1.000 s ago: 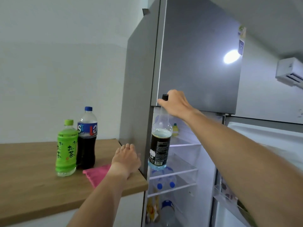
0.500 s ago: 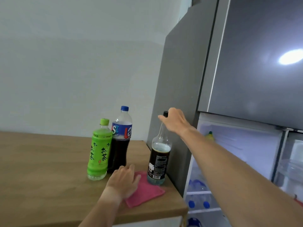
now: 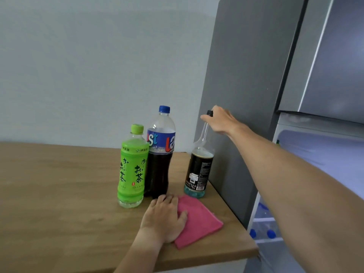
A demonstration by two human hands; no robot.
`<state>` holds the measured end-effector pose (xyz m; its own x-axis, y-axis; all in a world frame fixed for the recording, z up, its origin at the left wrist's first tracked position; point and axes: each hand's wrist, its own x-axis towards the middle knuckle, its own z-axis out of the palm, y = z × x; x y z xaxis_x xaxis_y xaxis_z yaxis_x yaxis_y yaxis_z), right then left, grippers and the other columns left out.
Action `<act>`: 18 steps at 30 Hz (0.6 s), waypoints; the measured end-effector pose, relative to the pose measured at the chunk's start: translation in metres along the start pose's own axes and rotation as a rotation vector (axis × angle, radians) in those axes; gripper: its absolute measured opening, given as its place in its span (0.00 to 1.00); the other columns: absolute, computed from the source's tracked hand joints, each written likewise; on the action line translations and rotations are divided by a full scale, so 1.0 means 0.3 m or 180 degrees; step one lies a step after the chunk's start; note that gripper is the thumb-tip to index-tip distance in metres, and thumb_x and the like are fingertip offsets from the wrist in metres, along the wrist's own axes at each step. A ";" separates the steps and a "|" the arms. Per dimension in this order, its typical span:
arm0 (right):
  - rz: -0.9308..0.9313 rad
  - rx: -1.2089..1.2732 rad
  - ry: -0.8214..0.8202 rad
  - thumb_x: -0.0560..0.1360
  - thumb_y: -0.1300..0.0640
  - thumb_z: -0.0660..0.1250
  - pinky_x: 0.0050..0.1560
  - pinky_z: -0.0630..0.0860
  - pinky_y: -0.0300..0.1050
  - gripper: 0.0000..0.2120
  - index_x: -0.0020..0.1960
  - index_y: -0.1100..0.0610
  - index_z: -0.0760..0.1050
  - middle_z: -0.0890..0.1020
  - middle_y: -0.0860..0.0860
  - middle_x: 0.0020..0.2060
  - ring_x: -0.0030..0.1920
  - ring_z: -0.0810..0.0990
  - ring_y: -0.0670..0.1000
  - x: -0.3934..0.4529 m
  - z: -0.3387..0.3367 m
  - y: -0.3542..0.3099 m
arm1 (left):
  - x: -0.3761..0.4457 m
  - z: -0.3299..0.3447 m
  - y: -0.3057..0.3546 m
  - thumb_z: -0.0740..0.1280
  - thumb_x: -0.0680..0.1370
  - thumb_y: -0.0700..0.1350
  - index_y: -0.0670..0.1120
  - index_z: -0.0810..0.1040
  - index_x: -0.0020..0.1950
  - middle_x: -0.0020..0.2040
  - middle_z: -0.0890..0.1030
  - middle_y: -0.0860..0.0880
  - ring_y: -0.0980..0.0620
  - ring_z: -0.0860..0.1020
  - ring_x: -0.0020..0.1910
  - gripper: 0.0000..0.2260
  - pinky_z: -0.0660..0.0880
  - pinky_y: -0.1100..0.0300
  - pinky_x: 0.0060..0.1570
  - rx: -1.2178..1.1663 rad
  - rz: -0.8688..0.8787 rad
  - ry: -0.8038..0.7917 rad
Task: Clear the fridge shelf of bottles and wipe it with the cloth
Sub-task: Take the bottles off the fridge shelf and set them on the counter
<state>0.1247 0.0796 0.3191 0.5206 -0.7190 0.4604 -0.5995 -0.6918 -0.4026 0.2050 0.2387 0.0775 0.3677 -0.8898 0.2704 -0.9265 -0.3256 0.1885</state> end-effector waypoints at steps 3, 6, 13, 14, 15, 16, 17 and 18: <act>-0.0181 -0.0063 -0.0158 0.81 0.54 0.59 0.43 0.66 0.49 0.11 0.57 0.60 0.71 0.76 0.54 0.51 0.49 0.73 0.56 0.020 -0.004 0.003 | -0.005 -0.004 0.003 0.51 0.80 0.59 0.45 0.61 0.78 0.77 0.65 0.49 0.49 0.60 0.76 0.30 0.56 0.52 0.75 0.0008 0.0019 -0.0004; -0.0287 0.0088 -0.0225 0.80 0.60 0.57 0.52 0.65 0.45 0.10 0.61 0.56 0.69 0.75 0.56 0.61 0.57 0.73 0.56 0.032 0.014 0.000 | -0.019 -0.011 0.004 0.50 0.81 0.59 0.45 0.59 0.79 0.77 0.65 0.49 0.50 0.59 0.77 0.30 0.55 0.53 0.75 -0.0018 0.0058 -0.0061; -0.0368 0.0671 -0.0227 0.81 0.66 0.52 0.52 0.64 0.42 0.24 0.76 0.53 0.63 0.71 0.60 0.65 0.58 0.71 0.56 -0.008 0.120 -0.052 | -0.039 -0.021 0.016 0.49 0.81 0.59 0.45 0.56 0.80 0.78 0.63 0.48 0.48 0.59 0.77 0.31 0.55 0.52 0.76 0.0088 0.0033 -0.0110; -0.0374 0.0726 -0.0260 0.82 0.66 0.52 0.52 0.65 0.43 0.26 0.78 0.51 0.60 0.70 0.61 0.66 0.57 0.70 0.57 -0.016 0.131 -0.058 | -0.042 -0.019 0.017 0.49 0.81 0.60 0.45 0.57 0.80 0.78 0.64 0.48 0.48 0.60 0.77 0.31 0.56 0.52 0.76 0.0093 0.0002 -0.0087; -0.0385 0.0773 -0.0290 0.82 0.66 0.53 0.52 0.66 0.45 0.29 0.80 0.48 0.56 0.69 0.62 0.67 0.58 0.71 0.57 -0.025 0.139 -0.062 | -0.043 -0.017 0.017 0.50 0.81 0.60 0.45 0.58 0.79 0.77 0.65 0.48 0.48 0.61 0.76 0.31 0.57 0.52 0.76 0.0084 -0.0030 -0.0067; -0.0391 0.0814 -0.0302 0.83 0.67 0.54 0.53 0.68 0.47 0.32 0.82 0.47 0.51 0.69 0.62 0.68 0.59 0.72 0.59 -0.033 0.144 -0.064 | -0.043 -0.018 0.016 0.50 0.80 0.60 0.45 0.59 0.79 0.76 0.66 0.48 0.49 0.62 0.76 0.31 0.58 0.52 0.75 0.0062 -0.0053 -0.0044; -0.0388 0.0846 -0.0291 0.83 0.67 0.55 0.54 0.70 0.48 0.35 0.83 0.46 0.45 0.69 0.62 0.69 0.61 0.74 0.60 -0.044 0.146 -0.065 | -0.041 -0.019 0.015 0.50 0.80 0.60 0.44 0.60 0.78 0.75 0.68 0.47 0.49 0.63 0.75 0.31 0.59 0.52 0.75 0.0043 -0.0071 -0.0019; -0.0364 0.0859 -0.0289 0.83 0.67 0.56 0.55 0.70 0.48 0.38 0.83 0.47 0.38 0.70 0.62 0.69 0.61 0.75 0.60 -0.057 0.151 -0.062 | -0.038 -0.020 0.013 0.50 0.80 0.60 0.44 0.62 0.77 0.74 0.69 0.47 0.49 0.64 0.74 0.30 0.60 0.53 0.74 0.0035 -0.0080 0.0010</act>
<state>0.1543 0.1018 0.2829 0.6349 -0.6300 0.4473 -0.3569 -0.7526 -0.5534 0.1976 0.2494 0.0808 0.3912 -0.8802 0.2686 -0.9177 -0.3514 0.1851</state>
